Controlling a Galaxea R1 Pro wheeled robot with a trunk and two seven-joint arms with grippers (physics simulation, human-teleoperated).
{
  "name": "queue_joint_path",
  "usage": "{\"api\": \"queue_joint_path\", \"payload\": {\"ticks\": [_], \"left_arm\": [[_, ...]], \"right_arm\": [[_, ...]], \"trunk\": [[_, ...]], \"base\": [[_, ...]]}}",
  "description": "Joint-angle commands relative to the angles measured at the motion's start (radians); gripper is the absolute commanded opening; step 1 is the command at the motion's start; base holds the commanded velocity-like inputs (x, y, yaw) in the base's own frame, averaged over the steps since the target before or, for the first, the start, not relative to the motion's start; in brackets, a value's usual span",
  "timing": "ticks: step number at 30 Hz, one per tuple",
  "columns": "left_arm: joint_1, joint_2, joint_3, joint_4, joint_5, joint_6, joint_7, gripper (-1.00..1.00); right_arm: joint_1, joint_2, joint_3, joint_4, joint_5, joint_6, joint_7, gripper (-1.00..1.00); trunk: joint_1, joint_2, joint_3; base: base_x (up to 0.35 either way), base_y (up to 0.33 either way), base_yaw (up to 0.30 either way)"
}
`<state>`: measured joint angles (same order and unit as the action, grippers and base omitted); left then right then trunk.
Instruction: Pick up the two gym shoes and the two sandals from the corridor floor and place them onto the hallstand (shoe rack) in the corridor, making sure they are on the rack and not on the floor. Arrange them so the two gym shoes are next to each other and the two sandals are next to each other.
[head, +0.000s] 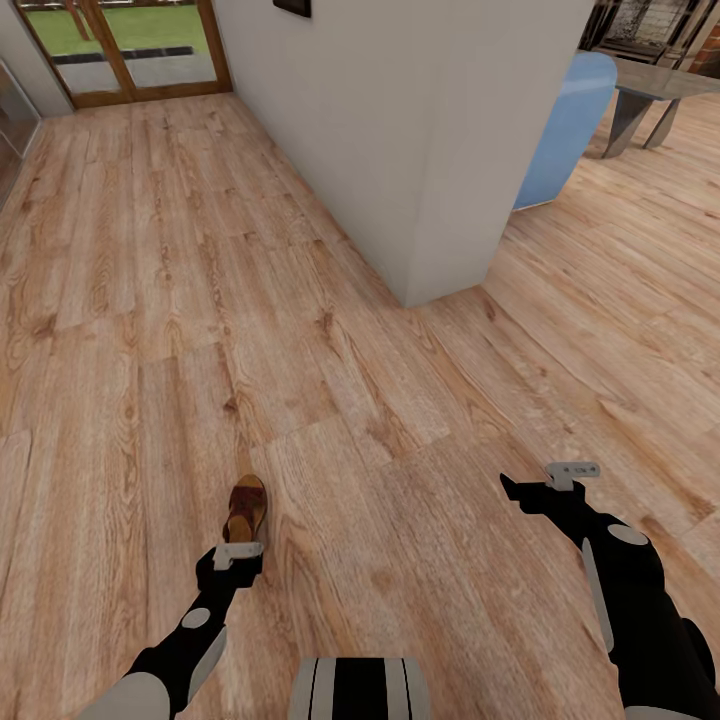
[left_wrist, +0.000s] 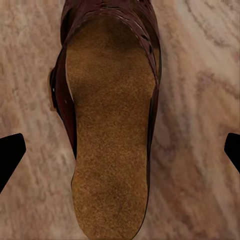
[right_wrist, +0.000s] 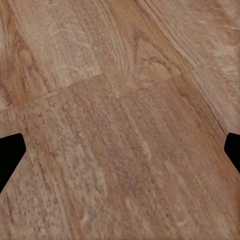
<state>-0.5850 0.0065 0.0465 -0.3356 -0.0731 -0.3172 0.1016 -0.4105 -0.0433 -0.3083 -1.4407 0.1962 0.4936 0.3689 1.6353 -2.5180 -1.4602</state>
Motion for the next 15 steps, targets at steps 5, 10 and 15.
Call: {"api": "queue_joint_path", "payload": {"ticks": [5, 10, 15], "left_arm": [[-0.001, 0.001, 0.006, 0.001, -0.008, -0.003, 0.003, 1.0], [-0.001, 0.002, 0.007, 0.001, -0.008, -0.003, 0.003, 1.0], [-0.001, 0.003, 0.007, 0.001, -0.008, -0.003, 0.003, 1.0]], "right_arm": [[-0.001, 0.0, -0.002, -0.002, 0.01, 0.003, 0.009, 1.0], [-0.001, 0.002, -0.002, -0.003, 0.009, 0.003, 0.009, 1.0], [-0.001, 0.001, -0.002, -0.004, 0.009, 0.003, 0.008, 1.0]], "trunk": [[0.002, -0.001, -0.022], [0.004, -0.003, -0.048], [0.007, -0.004, -0.075]], "base": [[0.0, 0.0, 0.0], [0.0, 0.0, 0.0], [0.0, 0.0, 0.0]]}}
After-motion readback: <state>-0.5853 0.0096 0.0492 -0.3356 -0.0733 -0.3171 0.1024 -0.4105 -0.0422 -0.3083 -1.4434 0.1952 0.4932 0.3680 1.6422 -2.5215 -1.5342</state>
